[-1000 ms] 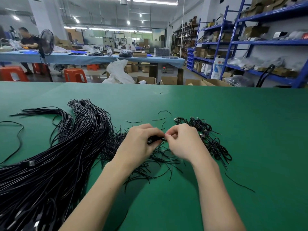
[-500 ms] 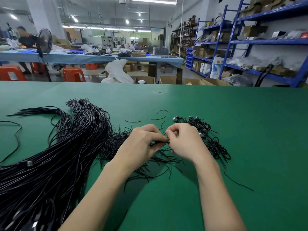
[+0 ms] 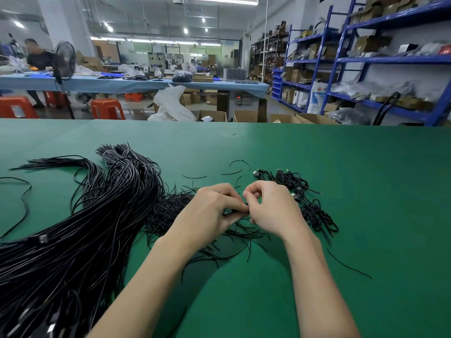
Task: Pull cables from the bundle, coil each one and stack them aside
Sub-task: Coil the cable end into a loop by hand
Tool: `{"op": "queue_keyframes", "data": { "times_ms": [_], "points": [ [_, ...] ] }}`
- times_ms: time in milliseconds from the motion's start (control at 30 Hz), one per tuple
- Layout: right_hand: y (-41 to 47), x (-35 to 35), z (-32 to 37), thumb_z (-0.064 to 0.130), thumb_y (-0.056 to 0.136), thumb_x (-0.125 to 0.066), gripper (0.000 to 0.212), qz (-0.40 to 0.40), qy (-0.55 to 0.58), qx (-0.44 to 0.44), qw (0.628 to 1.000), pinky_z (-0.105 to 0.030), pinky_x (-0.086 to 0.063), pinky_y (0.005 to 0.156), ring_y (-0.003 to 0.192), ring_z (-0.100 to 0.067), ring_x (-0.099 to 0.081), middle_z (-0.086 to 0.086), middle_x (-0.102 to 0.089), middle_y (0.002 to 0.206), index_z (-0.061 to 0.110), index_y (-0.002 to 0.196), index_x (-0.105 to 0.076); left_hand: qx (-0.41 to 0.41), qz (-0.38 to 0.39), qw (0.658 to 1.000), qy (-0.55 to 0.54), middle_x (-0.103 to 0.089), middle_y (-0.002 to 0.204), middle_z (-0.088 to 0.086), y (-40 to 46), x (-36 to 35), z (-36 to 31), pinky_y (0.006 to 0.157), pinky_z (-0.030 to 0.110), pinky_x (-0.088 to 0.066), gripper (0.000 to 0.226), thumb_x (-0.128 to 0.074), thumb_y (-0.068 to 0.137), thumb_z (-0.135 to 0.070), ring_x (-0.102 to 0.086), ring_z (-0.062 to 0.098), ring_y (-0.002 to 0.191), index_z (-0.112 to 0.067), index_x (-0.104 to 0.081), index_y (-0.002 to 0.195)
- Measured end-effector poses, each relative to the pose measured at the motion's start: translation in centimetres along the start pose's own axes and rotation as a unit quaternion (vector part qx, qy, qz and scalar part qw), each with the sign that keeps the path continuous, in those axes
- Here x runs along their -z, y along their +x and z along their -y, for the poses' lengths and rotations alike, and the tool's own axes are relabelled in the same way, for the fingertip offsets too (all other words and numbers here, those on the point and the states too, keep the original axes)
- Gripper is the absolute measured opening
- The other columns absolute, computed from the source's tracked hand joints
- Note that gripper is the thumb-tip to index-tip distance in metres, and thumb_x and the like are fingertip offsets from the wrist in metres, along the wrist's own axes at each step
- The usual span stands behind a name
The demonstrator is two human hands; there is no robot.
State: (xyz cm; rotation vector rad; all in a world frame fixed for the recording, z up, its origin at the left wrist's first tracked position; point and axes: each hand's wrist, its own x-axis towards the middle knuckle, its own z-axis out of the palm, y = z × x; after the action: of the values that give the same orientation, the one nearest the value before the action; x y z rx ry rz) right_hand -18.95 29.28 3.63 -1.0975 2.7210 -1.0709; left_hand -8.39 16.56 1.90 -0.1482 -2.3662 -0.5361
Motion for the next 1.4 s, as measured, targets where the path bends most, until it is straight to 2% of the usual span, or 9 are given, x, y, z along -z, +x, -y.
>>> {"op": "queue_keyframes", "data": {
  "times_ms": [200,367,600,733,833,1000,1100,1200,1400],
  "points": [
    [-0.1,0.8,-1.2,0.034,0.094,-0.063,0.017,0.014,0.023,0.001,1.000,-0.037,-0.055,0.083,0.082,-0.004,-0.064,0.018,-0.068,0.081,0.038,0.078,-0.064,-0.003,0.035,0.999,-0.014,-0.071,0.091,-0.002,0.0,-0.3,-0.2,0.073,0.022,-0.053,0.012,-0.082,0.083,-0.013,-0.067,0.011,0.074,-0.017,-0.083,0.094],
    [-0.1,0.3,-0.9,0.032,0.097,-0.059,0.014,-0.016,0.069,0.017,0.997,-0.040,-0.059,0.076,0.056,-0.007,-0.069,0.013,-0.069,0.082,0.033,0.085,-0.064,-0.001,0.021,1.000,-0.010,-0.071,0.089,-0.003,0.2,-0.1,-0.1,0.072,0.020,-0.052,0.012,-0.084,0.081,-0.012,-0.066,0.010,0.074,-0.017,-0.083,0.092],
    [0.0,0.0,-0.8,0.033,0.099,-0.057,0.013,-0.025,0.106,0.052,0.993,-0.039,-0.057,0.076,0.052,-0.004,-0.070,0.013,-0.066,0.087,0.033,0.086,-0.061,0.072,-0.013,0.997,-0.005,-0.070,0.086,-0.008,0.1,0.0,-0.1,0.073,0.016,-0.051,0.013,-0.085,0.078,-0.010,-0.066,0.005,0.074,-0.020,-0.083,0.087],
    [0.2,-0.3,-0.8,0.028,0.100,-0.057,0.016,-0.027,0.135,0.062,0.988,-0.032,-0.053,0.063,0.058,-0.003,-0.072,0.009,-0.066,0.086,0.030,0.085,-0.062,0.124,-0.038,0.991,0.012,-0.065,0.081,-0.013,0.2,-0.1,-0.2,0.071,0.007,-0.044,0.014,-0.083,0.079,-0.012,-0.060,-0.003,0.070,-0.023,-0.082,0.086],
    [0.2,-0.6,-0.8,0.024,0.101,-0.058,0.013,-0.004,0.198,0.039,0.979,-0.035,-0.061,0.062,0.065,-0.007,-0.074,0.004,-0.068,0.087,0.024,0.090,-0.065,0.158,-0.055,0.986,0.012,-0.065,0.079,-0.014,0.3,-0.1,-0.2,0.070,0.001,-0.038,0.014,-0.082,0.077,-0.009,-0.058,-0.008,0.070,-0.023,-0.082,0.082],
    [0.3,-0.2,-1.2,0.020,0.101,-0.060,0.010,0.060,0.304,0.006,0.951,-0.025,-0.059,0.060,0.078,-0.014,-0.077,-0.009,-0.071,0.096,0.018,0.096,-0.068,0.183,-0.084,0.979,-0.009,-0.071,0.081,-0.012,0.5,0.0,-0.3,0.075,0.012,-0.049,0.015,-0.082,0.077,-0.008,-0.065,0.000,0.075,-0.023,-0.082,0.078],
    [0.1,0.2,-1.6,0.018,0.101,-0.060,0.011,0.081,0.345,0.005,0.935,-0.025,-0.059,0.061,0.081,-0.018,-0.077,-0.010,-0.069,0.091,0.013,0.098,-0.069,0.176,-0.094,0.979,-0.030,-0.070,0.087,-0.013,0.6,0.2,-0.3,0.072,0.005,-0.043,0.013,-0.083,0.077,-0.009,-0.063,-0.004,0.077,-0.022,-0.082,0.075],
    [0.0,0.3,-1.9,0.018,0.101,-0.061,0.010,0.085,0.344,0.015,0.935,-0.027,-0.060,0.063,0.082,-0.018,-0.077,-0.007,-0.069,0.088,0.013,0.099,-0.070,0.193,-0.092,0.975,-0.061,-0.072,0.093,-0.014,0.6,0.3,-0.3,0.072,0.003,-0.042,0.012,-0.083,0.078,-0.010,-0.062,-0.010,0.077,-0.021,-0.082,0.074],
    [0.1,0.2,-1.9,0.014,0.100,-0.062,0.009,0.081,0.324,0.037,0.942,-0.029,-0.059,0.066,0.081,-0.016,-0.076,-0.003,-0.071,0.083,0.014,0.097,-0.070,0.228,-0.099,0.965,-0.089,-0.075,0.077,-0.019,0.6,0.4,-0.5,0.073,0.010,-0.052,0.015,-0.084,0.077,-0.014,-0.069,-0.006,0.074,-0.027,-0.080,0.072]
  ]
}}
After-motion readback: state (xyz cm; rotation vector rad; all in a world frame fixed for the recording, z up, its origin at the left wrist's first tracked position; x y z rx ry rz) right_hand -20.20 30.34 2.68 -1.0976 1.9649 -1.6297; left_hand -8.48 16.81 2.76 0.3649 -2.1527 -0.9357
